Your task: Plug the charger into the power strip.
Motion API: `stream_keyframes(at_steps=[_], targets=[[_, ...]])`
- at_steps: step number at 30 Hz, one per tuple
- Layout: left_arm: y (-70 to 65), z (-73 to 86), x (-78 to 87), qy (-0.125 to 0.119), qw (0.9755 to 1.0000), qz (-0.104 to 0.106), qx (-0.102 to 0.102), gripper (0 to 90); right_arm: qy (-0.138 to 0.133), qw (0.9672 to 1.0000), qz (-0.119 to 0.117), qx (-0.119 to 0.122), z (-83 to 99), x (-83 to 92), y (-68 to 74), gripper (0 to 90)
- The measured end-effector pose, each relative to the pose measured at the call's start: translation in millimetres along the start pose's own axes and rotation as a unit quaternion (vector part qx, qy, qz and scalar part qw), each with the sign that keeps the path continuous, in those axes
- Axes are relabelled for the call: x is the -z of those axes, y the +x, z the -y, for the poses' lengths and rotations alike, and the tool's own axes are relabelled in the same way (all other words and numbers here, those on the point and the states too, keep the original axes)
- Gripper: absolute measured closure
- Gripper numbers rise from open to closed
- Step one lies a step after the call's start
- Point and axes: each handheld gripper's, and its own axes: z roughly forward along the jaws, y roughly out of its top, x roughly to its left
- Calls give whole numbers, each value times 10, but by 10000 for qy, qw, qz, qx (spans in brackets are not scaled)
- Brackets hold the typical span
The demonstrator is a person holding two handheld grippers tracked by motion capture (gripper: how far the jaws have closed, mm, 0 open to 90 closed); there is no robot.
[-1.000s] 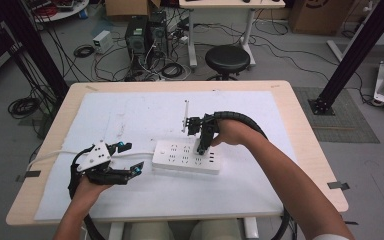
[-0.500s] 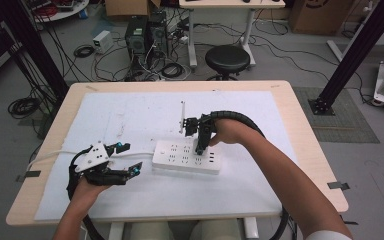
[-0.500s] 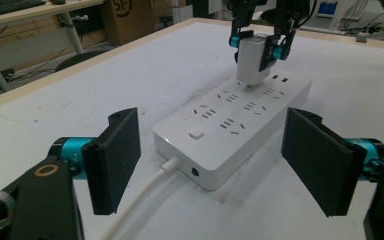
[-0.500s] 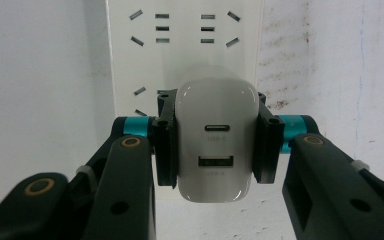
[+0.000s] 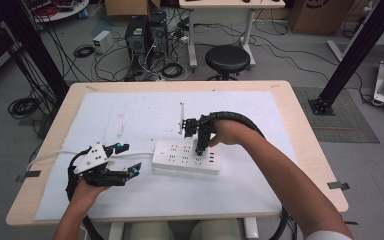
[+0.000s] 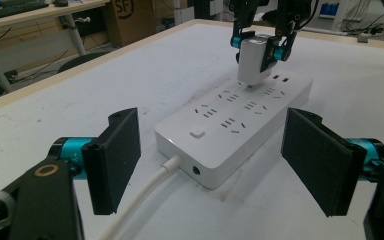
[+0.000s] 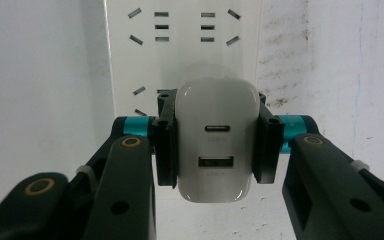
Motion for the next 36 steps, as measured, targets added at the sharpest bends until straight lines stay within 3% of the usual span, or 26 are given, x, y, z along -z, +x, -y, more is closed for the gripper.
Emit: stream_keyframes(at_steps=[4, 5, 11, 12, 13, 27, 33, 36], targets=[[3, -3, 9, -10, 10000, 2, -36, 240, 30, 9999, 83, 57, -13, -1, 29, 637], [4, 3, 11, -13, 10000, -1, -21, 240, 43, 9998, 124, 162, -14, 0, 33, 638], [13, 10, 16, -22, 10000, -12, -24, 240, 24, 9997, 158, 189, -19, -6, 50, 637], [12, 12, 13, -22, 10000, -5, -5, 240, 42, 9997, 162, 179, -28, -10, 50, 637], [10, 12, 12, -24, 10000, -6, -11, 240, 225, 9993, 214, 202, -39, -65, 61, 637], [19, 22, -6, -10, 10000, 13, 12, 244, 392, 9991, 23, 149, -99, -105, -1, 639], [16, 36, -7, -38, 10000, 12, 5, 244, 710, 9974, 23, 98, -204, -138, 5, 639], [16, 39, -7, -49, 10000, 22, 1, 244, 683, 9976, -46, 44, -190, -145, -14, 640]])
